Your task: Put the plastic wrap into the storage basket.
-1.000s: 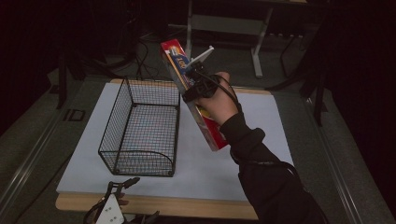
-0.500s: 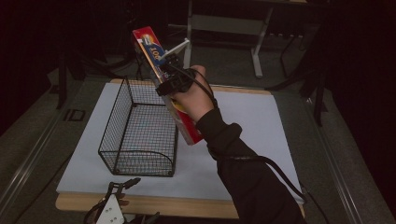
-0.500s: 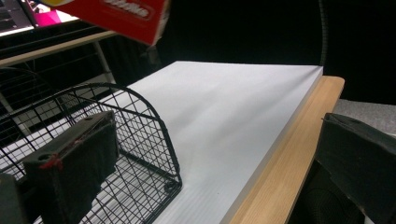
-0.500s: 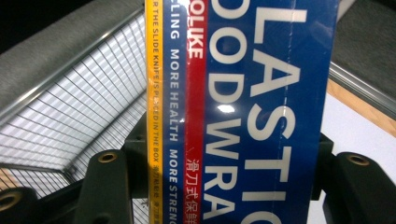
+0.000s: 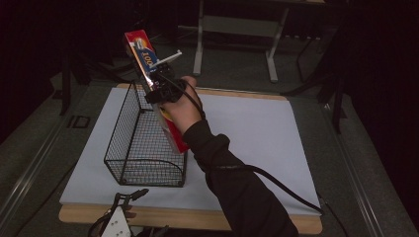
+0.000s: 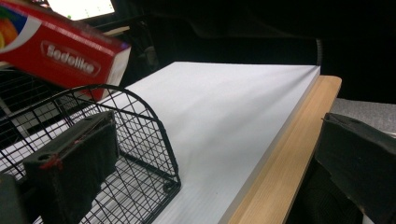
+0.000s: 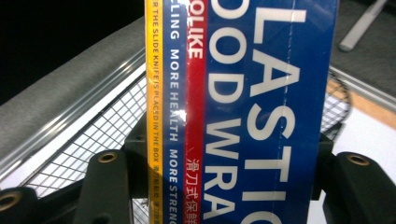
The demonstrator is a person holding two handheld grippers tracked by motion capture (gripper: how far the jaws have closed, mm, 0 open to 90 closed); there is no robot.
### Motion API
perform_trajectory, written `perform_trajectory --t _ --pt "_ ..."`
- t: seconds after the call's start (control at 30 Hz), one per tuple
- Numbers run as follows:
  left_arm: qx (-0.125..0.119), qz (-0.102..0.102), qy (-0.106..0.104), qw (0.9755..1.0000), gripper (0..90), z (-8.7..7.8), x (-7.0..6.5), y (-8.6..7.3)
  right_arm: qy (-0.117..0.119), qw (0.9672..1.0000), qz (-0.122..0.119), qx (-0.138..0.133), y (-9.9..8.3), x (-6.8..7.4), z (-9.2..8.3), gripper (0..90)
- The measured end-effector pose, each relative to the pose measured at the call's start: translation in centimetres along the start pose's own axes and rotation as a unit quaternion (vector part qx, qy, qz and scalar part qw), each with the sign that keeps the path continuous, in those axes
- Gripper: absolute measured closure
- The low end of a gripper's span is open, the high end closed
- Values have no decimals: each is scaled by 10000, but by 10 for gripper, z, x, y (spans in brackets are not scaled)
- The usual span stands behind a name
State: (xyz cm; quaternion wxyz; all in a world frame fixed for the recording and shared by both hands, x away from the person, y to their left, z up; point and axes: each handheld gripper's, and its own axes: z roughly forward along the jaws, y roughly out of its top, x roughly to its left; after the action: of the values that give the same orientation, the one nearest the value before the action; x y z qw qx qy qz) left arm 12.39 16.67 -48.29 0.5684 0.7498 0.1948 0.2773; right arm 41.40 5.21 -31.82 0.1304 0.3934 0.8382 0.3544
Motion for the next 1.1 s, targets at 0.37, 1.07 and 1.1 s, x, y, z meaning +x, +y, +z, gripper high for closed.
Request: perform_trajectory --t 0.37,1.07,1.1 --pt "51 61 -34 10000 0 0 -1 0 199 9995 221 38 -19 20 38 399" --pt "45 53 -97 9999 0 0 -2 0 -348 9965 325 681 -52 19 97 398" --pt "46 51 -101 9999 0 0 -2 0 -379 9961 352 720 -54 17 101 398"
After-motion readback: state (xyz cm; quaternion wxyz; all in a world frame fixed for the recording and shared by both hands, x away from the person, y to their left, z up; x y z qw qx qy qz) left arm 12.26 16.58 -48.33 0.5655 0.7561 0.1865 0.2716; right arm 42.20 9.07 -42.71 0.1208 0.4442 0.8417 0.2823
